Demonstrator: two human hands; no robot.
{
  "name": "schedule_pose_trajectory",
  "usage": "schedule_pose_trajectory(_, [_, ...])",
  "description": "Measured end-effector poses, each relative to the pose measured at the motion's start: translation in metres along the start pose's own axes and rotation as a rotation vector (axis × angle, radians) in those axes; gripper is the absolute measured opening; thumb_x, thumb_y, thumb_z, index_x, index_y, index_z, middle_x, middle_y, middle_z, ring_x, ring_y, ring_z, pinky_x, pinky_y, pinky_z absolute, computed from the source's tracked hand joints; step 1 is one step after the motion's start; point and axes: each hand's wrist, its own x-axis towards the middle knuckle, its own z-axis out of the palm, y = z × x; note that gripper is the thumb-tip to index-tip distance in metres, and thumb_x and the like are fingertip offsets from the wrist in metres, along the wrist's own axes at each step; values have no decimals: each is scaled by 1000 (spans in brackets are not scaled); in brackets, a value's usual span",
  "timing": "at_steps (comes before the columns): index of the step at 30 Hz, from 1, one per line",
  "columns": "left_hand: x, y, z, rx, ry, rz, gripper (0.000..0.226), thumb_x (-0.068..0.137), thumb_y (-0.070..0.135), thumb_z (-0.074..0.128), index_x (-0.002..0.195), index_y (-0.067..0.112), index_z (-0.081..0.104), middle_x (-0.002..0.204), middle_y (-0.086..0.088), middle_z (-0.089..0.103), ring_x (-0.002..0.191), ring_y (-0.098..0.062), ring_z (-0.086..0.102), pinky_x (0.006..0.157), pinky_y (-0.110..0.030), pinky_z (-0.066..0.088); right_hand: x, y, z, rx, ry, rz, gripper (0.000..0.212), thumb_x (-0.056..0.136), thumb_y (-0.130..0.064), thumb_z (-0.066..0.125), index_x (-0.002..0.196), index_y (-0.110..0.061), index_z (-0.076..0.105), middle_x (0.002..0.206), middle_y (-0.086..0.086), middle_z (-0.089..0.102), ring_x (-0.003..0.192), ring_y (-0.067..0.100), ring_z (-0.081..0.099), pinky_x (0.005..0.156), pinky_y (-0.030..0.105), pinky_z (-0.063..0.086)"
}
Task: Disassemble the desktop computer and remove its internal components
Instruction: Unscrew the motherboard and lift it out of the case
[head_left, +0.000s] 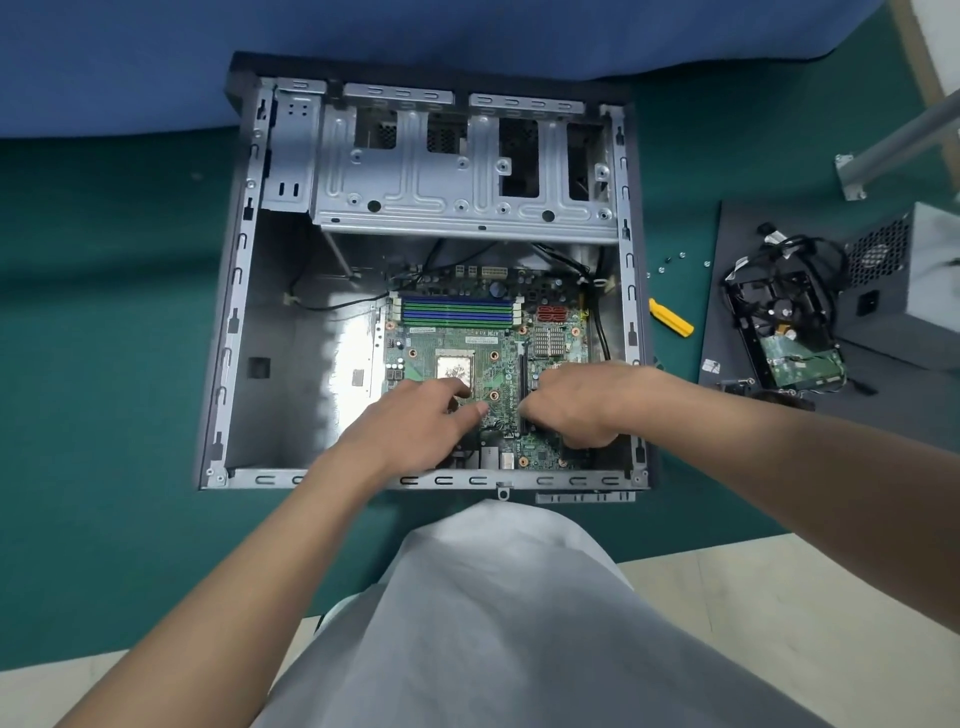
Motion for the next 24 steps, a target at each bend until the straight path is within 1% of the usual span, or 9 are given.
schedule_pose_trajectory(3, [0,0,0,-12,9,7,43,95,57,41,119,26,59,104,0,68,95,-20,59,89,-42,49,0,-2,3,-11,8,-2,28,90,-3,51,116,-13,55,94,3,50,88,22,55,47,26,35])
schedule_pose_trajectory(5, [0,0,0,-15,19,11,41,95,57,42,116,26,59,101,1,68,90,-18,60,86,-41,50,1,-3,4,-21,7,-6,27,90,-4,54,117,-12,55,95,4,52,88,23,56,57,30,47])
schedule_pose_trajectory(7, [0,0,0,-9,28,11,41,96,57,42,116,26,59,101,2,68,89,-18,59,85,-41,50,2,-3,6,-25,6,-17,26,90,-5,55,116,-11,55,92,4,52,85,22,56,66,32,52])
schedule_pose_trajectory(10, [0,0,0,-10,31,6,42,95,57,42,120,27,58,102,2,68,90,-18,58,85,-41,50,2,0,4,-2,10,-19,32,90,-6,54,120,-14,53,91,2,48,85,21,54,56,28,42])
schedule_pose_trajectory(13, [0,0,0,-15,34,11,41,96,56,42,119,26,58,101,2,69,91,-17,59,85,-41,50,2,1,3,-1,7,-17,32,90,-7,53,120,-16,53,87,0,44,85,21,52,50,26,33])
schedule_pose_trajectory(15, [0,0,0,-12,31,4,43,96,57,41,122,26,57,107,1,68,98,-20,57,88,-43,49,1,1,3,1,5,-8,33,90,-8,54,122,-17,52,92,2,48,88,22,54,50,26,35])
schedule_pose_trajectory(17, [0,-1,0,-6,33,0,43,95,57,41,122,27,57,110,0,67,102,-22,56,89,-44,49,1,-1,3,4,-1,-5,35,90,-7,54,124,-16,52,99,4,51,90,23,55,57,29,41])
schedule_pose_trajectory(20, [1,-1,0,-7,43,10,42,95,58,41,119,28,58,106,1,68,93,-20,58,84,-41,51,0,-3,4,-1,-2,-3,35,91,-5,54,124,-15,52,98,4,50,89,21,55,63,32,47])
schedule_pose_trajectory(24, [0,0,0,-15,51,17,40,95,56,42,118,27,59,106,1,68,86,-20,59,78,-39,52,-1,-4,5,-21,12,-16,31,91,-4,54,121,-12,53,93,2,50,85,20,55,62,30,46])
